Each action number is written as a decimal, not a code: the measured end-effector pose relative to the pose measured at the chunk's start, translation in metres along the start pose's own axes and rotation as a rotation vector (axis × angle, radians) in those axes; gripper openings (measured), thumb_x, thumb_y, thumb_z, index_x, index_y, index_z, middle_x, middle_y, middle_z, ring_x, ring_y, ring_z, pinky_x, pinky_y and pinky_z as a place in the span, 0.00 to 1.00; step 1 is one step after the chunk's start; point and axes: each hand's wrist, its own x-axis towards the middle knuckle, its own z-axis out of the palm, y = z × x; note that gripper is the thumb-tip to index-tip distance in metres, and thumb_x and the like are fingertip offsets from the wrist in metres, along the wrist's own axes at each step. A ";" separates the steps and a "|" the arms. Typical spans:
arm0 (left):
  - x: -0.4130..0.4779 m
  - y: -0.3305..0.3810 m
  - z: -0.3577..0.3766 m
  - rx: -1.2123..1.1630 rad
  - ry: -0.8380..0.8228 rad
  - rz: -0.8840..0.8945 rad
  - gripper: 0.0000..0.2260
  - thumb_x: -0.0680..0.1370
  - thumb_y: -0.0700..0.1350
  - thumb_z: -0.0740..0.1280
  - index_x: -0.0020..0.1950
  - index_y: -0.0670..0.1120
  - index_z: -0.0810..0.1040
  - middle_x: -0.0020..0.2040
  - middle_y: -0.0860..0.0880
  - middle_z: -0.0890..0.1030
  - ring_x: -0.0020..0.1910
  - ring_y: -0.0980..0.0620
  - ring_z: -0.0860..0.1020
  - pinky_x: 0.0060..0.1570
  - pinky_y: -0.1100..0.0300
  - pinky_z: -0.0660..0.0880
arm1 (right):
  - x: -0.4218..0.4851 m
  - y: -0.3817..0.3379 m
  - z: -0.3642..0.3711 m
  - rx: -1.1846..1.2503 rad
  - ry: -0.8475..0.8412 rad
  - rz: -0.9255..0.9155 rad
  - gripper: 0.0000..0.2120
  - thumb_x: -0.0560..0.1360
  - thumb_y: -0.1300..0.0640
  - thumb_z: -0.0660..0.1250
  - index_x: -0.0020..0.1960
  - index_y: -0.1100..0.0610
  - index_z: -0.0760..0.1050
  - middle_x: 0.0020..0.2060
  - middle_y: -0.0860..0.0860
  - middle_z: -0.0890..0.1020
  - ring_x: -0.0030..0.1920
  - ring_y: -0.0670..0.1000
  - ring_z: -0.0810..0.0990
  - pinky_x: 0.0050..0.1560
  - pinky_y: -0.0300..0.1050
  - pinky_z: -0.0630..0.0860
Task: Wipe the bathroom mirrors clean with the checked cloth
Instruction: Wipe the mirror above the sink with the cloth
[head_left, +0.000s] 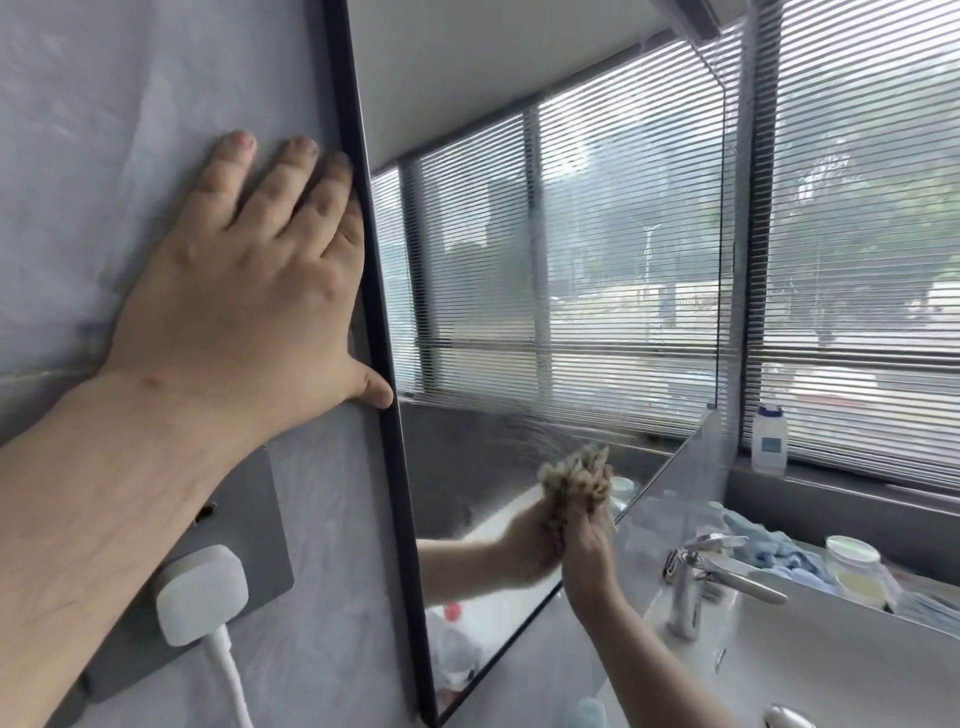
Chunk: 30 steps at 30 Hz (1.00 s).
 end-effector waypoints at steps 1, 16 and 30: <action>0.000 0.000 0.000 -0.001 0.001 0.001 0.62 0.56 0.79 0.61 0.73 0.33 0.65 0.77 0.37 0.64 0.77 0.38 0.58 0.76 0.40 0.47 | -0.018 0.015 0.002 -0.110 -0.046 -0.119 0.26 0.85 0.42 0.44 0.80 0.47 0.54 0.79 0.59 0.56 0.80 0.56 0.52 0.77 0.62 0.48; -0.003 0.000 -0.009 0.006 -0.037 0.019 0.62 0.58 0.80 0.58 0.76 0.35 0.60 0.79 0.38 0.60 0.79 0.39 0.56 0.77 0.40 0.48 | 0.088 0.096 -0.022 0.091 0.075 0.065 0.38 0.71 0.22 0.56 0.71 0.45 0.72 0.70 0.61 0.72 0.73 0.60 0.68 0.74 0.65 0.59; -0.003 -0.001 -0.005 -0.001 -0.009 0.022 0.61 0.58 0.79 0.59 0.76 0.34 0.62 0.78 0.38 0.62 0.78 0.38 0.57 0.77 0.40 0.48 | -0.048 0.032 0.027 -0.531 -0.353 -0.876 0.27 0.84 0.46 0.46 0.81 0.55 0.50 0.78 0.61 0.57 0.79 0.62 0.54 0.79 0.57 0.49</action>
